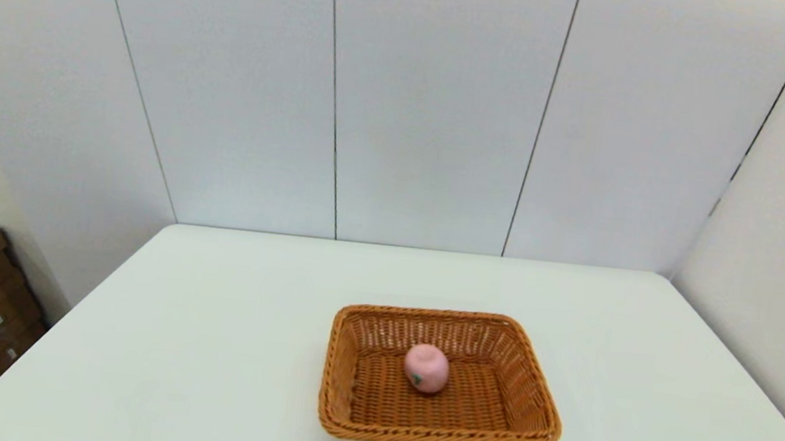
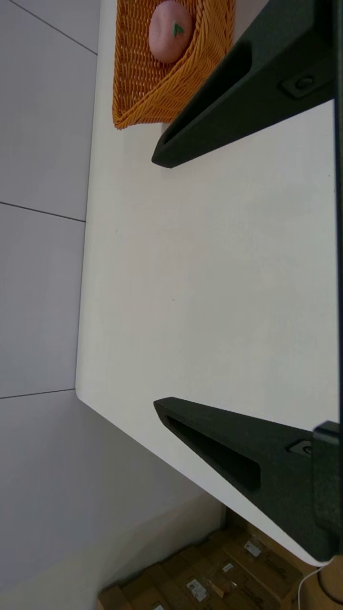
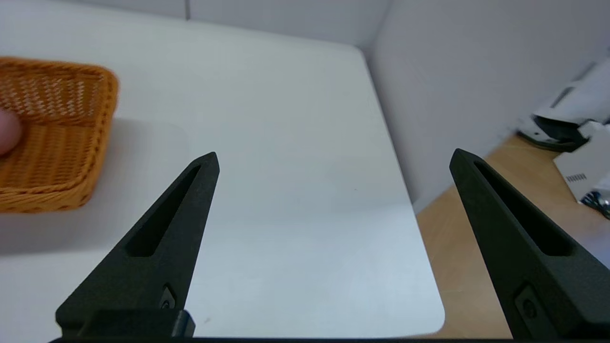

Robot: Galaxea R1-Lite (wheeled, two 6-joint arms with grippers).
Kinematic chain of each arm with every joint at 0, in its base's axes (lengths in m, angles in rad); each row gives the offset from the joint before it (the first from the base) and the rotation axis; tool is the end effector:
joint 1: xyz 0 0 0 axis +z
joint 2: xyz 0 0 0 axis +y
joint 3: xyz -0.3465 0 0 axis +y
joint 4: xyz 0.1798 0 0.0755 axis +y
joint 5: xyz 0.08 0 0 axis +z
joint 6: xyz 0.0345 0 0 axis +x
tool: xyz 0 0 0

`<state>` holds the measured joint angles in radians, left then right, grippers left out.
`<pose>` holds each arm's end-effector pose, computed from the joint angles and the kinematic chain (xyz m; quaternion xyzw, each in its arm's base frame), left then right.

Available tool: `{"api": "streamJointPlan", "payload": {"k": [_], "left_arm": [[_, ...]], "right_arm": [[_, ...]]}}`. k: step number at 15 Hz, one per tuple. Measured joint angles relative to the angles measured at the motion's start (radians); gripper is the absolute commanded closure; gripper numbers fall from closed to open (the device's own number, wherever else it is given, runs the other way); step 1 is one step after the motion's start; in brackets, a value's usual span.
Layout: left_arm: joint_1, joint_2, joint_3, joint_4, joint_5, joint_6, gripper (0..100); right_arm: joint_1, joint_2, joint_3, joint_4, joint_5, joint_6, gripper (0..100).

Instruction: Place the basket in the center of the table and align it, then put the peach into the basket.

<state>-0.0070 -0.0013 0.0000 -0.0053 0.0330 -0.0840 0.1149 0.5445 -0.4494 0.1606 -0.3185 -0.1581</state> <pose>-0.0523 0.0015 0.0760 -0.0420 -0.0038 0.0128 0.9990 0.0001 -0.0109 0.2090 -0.1052 0.1321 -0.0906 0.9815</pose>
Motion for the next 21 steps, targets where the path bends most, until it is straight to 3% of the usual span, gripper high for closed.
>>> {"api": "streamJointPlan", "payload": {"k": [5,9,12,14,16,21], "left_arm": [[0.000,0.000,0.000,0.000,0.000,0.001,0],[0.000,0.000,0.000,0.000,0.000,0.001,0],[0.000,0.000,0.000,0.000,0.000,0.001,0],[0.000,0.000,0.000,0.000,0.000,0.001,0],[0.000,0.000,0.000,0.000,0.000,0.001,0],[-0.001,0.000,-0.001,0.000,-0.001,0.006,0]], "right_arm": [[-0.056,-0.230,0.109,-0.003,0.029,0.173,0],[-0.118,-0.343,0.186,-0.019,0.079,0.134,0],[-0.118,-0.431,0.314,-0.100,0.128,0.126,0],[-0.116,-0.491,0.384,-0.177,0.203,0.132,0],[-0.115,-0.523,0.426,-0.186,0.294,0.120,0],[-0.115,-0.544,0.447,-0.163,0.307,0.119,0]]}}
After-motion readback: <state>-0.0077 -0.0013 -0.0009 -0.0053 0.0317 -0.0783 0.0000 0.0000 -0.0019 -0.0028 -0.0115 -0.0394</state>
